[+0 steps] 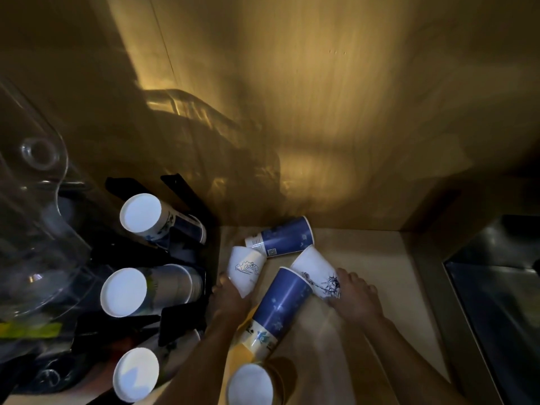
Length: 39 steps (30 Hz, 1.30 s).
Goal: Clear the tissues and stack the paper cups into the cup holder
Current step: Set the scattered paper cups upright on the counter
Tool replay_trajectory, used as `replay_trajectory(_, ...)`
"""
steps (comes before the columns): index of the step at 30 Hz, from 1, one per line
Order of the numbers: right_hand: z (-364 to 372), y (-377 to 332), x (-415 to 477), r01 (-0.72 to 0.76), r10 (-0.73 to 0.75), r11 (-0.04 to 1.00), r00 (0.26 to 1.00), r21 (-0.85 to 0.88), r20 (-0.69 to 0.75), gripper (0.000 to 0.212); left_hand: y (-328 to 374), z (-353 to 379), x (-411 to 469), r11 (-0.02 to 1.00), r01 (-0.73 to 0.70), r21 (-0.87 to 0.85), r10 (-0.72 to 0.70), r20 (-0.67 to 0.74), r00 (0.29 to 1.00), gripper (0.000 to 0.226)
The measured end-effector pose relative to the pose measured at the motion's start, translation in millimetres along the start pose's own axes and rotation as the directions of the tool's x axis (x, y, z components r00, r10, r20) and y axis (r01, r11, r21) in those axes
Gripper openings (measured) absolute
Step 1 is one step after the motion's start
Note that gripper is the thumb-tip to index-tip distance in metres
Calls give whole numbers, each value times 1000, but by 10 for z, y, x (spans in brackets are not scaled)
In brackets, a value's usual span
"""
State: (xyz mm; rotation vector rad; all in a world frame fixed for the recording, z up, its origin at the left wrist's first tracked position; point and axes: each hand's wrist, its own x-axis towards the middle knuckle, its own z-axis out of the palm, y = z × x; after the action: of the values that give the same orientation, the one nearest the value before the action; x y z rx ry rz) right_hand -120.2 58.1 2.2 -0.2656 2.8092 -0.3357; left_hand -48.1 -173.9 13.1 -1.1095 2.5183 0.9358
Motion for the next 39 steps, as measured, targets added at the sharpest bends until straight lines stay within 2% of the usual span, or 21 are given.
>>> replay_trajectory(6,59,15,-13,-17,17,1000,1000,1,-3,69,185,-238,-123,999,-10,-47,7,-67,998,73)
replay_trajectory(10,112,16,-43,-38,38,999,999,34,2,76,463,-589,-252,987,-127,-103,106,-188,976,69)
replay_trajectory(13,105,39,-77,-37,43,993,998,111,-50,76,652,-840,-396,953,-264,-148,213,-291,933,69)
replay_trajectory(17,-7,107,-113,-2,41,970,987,244,-155,77,916,-1058,-674,886,-429,-177,318,-443,838,66)
replay_trajectory(20,-165,149,-124,-11,94,938,970,345,-223,78,1129,-1135,-887,839,-512,-185,375,-484,790,63)
replay_trajectory(26,-475,355,-244,-14,195,898,909,440,-368,67,1423,-1000,-1230,762,-638,-109,530,-462,711,70)
replay_trajectory(32,-646,649,-461,-63,266,899,865,433,-425,65,1563,-552,-1391,751,-656,-75,600,-339,725,70)
replay_trajectory(39,-672,862,-695,-86,269,919,849,384,-454,60,1289,205,-1367,791,-612,-9,607,-121,785,53)
